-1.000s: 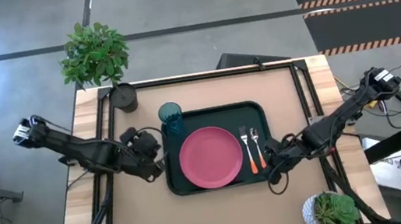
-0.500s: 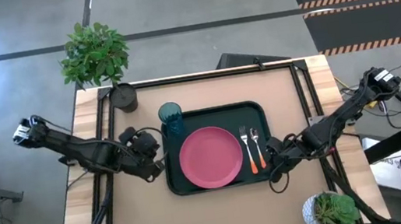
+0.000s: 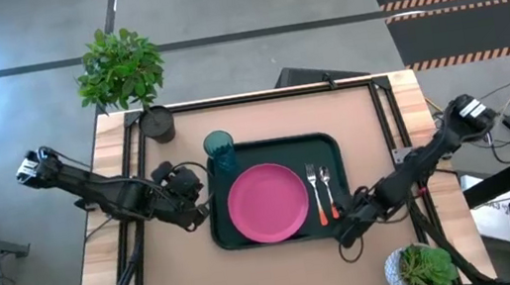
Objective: Pick and place plate/cup/fork/spoon on tray
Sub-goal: Move the green tray to the center of the table
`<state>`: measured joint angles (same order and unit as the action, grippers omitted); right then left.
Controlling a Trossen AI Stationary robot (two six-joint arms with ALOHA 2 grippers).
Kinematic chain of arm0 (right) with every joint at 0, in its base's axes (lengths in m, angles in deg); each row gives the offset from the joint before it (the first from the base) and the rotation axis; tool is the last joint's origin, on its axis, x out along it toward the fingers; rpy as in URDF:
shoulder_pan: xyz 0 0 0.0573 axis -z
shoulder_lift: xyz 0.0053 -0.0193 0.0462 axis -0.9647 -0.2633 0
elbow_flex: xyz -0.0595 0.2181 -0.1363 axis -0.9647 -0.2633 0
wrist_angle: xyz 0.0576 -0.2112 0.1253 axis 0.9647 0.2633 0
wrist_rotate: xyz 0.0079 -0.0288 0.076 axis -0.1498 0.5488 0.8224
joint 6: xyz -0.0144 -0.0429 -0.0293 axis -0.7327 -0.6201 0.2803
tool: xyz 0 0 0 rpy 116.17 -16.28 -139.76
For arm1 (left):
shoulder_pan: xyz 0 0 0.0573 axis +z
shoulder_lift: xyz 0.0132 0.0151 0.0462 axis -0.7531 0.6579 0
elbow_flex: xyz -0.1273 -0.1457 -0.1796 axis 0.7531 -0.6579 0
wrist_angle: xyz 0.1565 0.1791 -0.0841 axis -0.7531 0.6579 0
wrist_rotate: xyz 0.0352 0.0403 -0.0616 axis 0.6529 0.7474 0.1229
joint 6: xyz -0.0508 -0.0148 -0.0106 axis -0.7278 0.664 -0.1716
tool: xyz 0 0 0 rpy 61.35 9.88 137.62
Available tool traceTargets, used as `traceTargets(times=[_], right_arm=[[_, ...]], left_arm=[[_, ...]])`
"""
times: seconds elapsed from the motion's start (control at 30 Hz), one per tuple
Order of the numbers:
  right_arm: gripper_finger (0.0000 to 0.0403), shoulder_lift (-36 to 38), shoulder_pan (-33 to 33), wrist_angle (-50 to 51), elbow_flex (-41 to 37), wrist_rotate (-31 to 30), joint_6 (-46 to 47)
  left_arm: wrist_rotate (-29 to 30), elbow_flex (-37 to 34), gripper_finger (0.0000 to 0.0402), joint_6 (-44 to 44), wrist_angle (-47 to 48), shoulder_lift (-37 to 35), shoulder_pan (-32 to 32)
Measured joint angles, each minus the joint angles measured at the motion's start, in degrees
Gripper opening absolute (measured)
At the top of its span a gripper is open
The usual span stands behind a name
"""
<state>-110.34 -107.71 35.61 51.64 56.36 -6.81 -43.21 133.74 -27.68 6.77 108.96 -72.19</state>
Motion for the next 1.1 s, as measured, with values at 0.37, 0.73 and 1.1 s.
traceTargets(times=[0.37,0.73,1.1], right_arm=[[0.0008,-0.6,-1.2,8.2,3.2,1.3,-0.3],[0.0008,15.3,-0.4,20.9,3.1,-11.9,2.6],[0.0008,26.8,-0.4,19.8,4.8,-33.6,-6.5]], left_arm=[[-0.3,0.0,0.0000,0.0,0.0,0.0,0.0],[-1.7,0.0,0.0000,0.0,-0.4,1.9,0.0],[0.6,2.6,0.0000,4.8,0.0,0.8,-0.1]])
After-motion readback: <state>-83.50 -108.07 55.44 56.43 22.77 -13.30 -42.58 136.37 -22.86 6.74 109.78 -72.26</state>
